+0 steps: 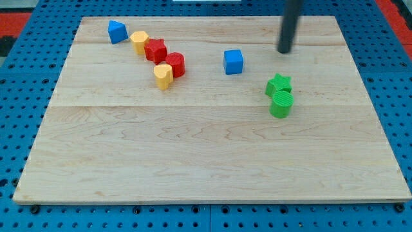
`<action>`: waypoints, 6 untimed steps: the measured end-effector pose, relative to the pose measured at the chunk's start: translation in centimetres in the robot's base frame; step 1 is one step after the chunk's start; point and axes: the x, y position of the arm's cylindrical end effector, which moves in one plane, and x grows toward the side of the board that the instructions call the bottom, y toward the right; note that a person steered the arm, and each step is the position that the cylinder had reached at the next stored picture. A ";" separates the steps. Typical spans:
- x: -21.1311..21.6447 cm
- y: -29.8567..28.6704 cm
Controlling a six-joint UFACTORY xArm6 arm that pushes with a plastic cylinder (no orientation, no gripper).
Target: Slide green circle slightly left
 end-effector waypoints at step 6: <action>10.2 -6.0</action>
